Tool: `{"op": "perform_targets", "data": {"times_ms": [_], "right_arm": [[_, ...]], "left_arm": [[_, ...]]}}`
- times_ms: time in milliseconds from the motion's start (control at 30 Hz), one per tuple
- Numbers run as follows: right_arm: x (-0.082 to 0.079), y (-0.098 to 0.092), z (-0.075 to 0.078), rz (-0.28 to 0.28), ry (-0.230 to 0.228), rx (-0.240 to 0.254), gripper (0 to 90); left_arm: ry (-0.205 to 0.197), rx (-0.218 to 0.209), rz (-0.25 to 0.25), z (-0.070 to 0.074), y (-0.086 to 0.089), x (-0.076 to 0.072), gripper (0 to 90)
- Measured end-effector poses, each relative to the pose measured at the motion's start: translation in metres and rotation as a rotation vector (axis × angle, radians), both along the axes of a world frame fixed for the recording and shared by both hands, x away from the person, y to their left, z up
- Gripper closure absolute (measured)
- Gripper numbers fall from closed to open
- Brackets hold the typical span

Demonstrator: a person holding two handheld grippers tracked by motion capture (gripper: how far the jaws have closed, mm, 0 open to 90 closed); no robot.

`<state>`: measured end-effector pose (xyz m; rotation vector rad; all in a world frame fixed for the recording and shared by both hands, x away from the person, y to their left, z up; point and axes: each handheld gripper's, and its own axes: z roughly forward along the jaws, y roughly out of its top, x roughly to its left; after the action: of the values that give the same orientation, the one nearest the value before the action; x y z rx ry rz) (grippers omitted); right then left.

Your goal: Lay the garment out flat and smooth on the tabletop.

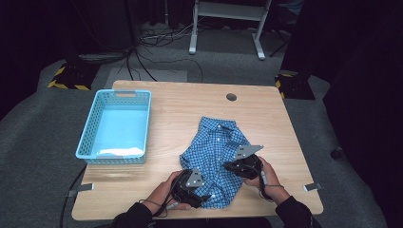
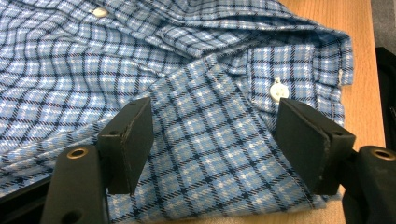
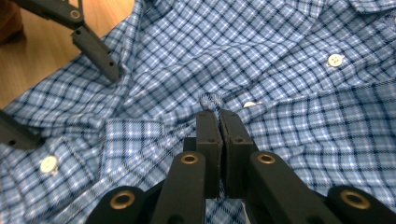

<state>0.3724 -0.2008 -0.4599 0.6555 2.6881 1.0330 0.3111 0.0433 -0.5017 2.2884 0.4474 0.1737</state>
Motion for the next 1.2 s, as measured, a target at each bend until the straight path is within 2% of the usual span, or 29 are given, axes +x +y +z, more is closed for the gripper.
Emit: {"op": "perform_targets", "data": {"times_ms": [300,767,1067,1200], "right_arm": [[-0.011,-0.018,0.007,0.017,-0.004,-0.003,88.1],[-0.032,-0.056,0.012,-0.027,-0.007,-0.009,88.1],[-0.048,-0.086,-0.002,-0.076,0.018,-0.045,88.2],[-0.053,-0.095,-0.010,-0.101,0.043,-0.055,88.3]], "left_arm": [[0.000,0.000,0.003,0.000,0.000,0.000,28.5],[0.000,-0.001,0.006,0.000,0.000,0.000,28.5],[0.002,0.004,0.007,0.000,-0.001,0.000,28.1],[0.002,0.003,0.008,0.000,-0.001,0.000,28.1]]}}
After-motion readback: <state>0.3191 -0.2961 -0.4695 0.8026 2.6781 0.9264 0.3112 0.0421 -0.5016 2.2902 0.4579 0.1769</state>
